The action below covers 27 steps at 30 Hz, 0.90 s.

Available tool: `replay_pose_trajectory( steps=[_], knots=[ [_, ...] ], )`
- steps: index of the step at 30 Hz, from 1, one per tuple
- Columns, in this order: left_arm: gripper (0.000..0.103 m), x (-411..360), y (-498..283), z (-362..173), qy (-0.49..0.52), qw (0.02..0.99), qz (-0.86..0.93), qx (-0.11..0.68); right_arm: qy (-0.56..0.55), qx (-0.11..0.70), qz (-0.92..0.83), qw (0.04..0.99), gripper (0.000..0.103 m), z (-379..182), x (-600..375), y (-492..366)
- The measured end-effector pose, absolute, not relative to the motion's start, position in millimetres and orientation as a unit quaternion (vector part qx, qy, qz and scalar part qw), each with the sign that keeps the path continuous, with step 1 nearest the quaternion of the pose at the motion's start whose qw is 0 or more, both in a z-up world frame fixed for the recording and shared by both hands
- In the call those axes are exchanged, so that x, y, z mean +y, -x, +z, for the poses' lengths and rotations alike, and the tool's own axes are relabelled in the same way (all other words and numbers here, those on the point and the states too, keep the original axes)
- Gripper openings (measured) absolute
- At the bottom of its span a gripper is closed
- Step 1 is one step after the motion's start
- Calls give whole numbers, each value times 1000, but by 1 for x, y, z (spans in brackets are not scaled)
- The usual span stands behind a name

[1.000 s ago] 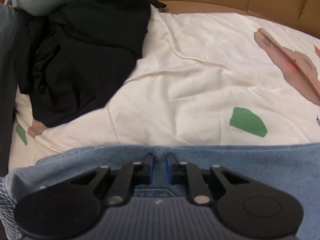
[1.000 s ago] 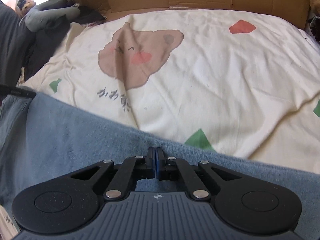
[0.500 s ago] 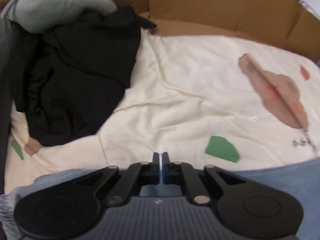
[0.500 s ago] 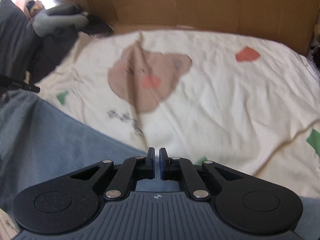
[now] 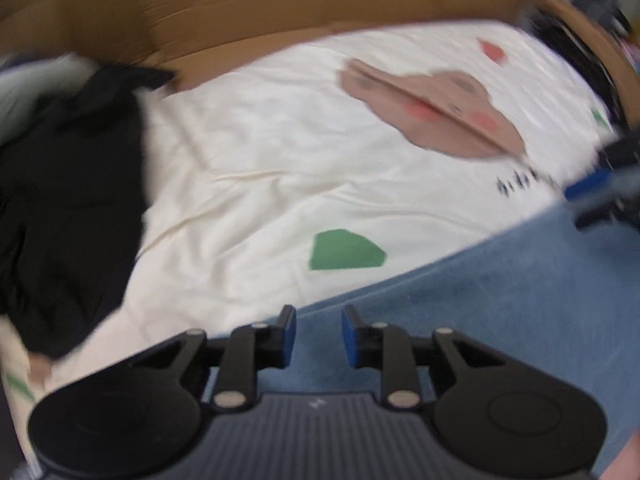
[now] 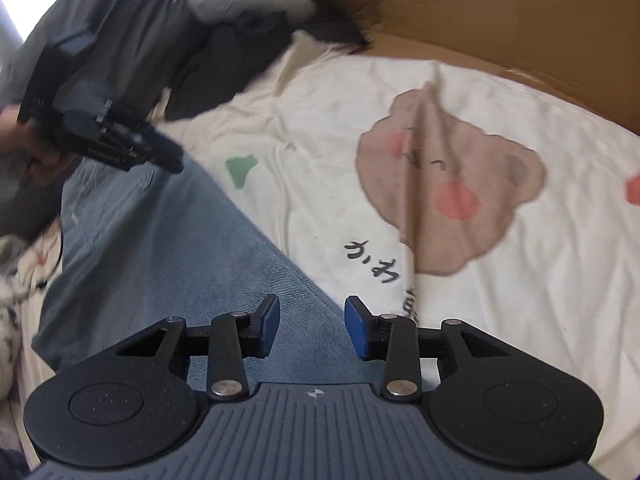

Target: Fold clothes

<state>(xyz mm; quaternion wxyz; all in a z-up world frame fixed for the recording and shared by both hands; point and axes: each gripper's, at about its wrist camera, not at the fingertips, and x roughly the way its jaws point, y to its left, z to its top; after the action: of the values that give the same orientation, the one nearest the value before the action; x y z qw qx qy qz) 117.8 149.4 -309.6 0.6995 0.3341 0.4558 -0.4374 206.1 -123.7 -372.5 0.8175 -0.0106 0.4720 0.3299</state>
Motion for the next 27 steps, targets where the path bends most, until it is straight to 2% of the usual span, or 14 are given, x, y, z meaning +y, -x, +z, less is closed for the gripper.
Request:
replay_pose_trajectory(
  steps=[7,13,26,27],
  knots=[
    [27,120,-112,-328,-422,616,-500,438,50,483,379,788,42,-385,-101,-227],
    [27,107,-108,-335,-445,577,-526,440,63,486,400,774,35,-387,-93,-234],
    [27,92,-99,-347,-514,501,-556,419,85,500,420,753,35,-395,-86,-241],
    [26,91,-99,-348,-517,497,-557,418,88,498,422,752,31,-395,-85,-241]
  ],
)
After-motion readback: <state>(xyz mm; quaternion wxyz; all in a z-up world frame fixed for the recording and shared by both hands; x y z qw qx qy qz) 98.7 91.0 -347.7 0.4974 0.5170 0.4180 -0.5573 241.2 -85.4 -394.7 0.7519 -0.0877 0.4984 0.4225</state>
